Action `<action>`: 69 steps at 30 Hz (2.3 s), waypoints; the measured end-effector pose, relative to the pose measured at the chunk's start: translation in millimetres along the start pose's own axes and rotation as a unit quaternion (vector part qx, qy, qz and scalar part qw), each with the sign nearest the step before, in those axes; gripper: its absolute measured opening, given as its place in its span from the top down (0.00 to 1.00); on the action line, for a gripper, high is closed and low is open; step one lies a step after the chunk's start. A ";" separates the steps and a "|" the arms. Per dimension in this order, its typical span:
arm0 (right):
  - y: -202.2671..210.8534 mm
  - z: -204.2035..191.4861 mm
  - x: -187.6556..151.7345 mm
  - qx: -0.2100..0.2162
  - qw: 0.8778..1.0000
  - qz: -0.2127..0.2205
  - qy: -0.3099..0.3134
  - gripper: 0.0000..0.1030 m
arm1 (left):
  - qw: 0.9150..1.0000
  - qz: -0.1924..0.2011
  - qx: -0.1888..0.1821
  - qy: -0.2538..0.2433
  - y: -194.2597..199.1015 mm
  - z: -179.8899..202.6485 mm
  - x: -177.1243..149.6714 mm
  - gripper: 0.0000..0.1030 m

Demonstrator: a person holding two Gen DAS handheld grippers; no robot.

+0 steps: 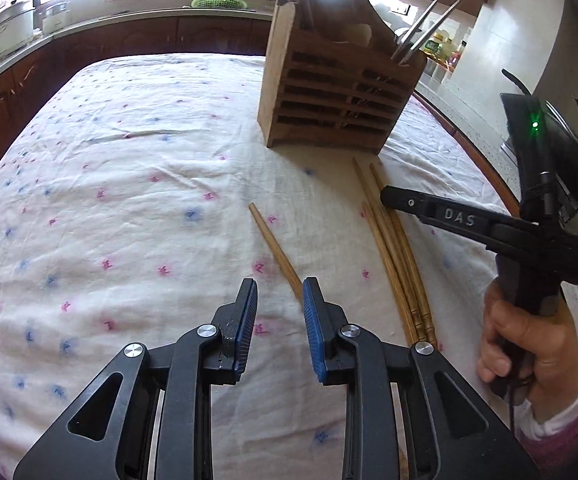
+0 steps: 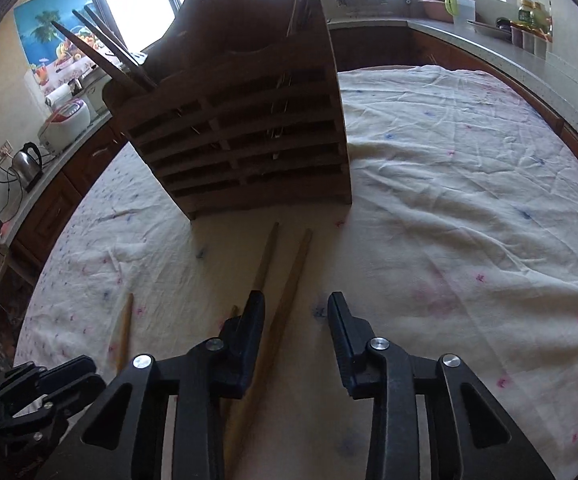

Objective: Organize utensils
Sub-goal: 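Grasp a wooden chopstick with the right tool while the left tool grasps another wooden chopstick, then lift both wooden chopsticks up from the cloth, then carry both held wooden chopsticks upright over the wooden holder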

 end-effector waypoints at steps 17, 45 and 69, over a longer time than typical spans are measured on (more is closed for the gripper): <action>20.8 18.5 -20.7 -0.003 1.000 -0.019 0.015 0.84 | 0.999 -0.022 0.037 0.009 -41.7 6.3 29.4 0.58; 130.0 7.5 -18.5 0.065 0.993 0.094 -0.010 0.95 | 0.995 0.072 -0.065 0.001 61.2 25.8 31.3 0.95; 226.6 22.1 1.9 0.075 0.973 0.217 -0.017 0.95 | 0.978 0.173 -0.116 -0.016 160.3 46.5 41.8 0.95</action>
Point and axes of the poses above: each gripper's, at about its wrist camera, not at the fingertips, and y roughly against the way its jaws point, z to its right, x to its top, the point moved 1 cm from there along -y, roughly the way its jaws point, and after that the axes turned 7 degrees about -x, right-handed, at the moved point
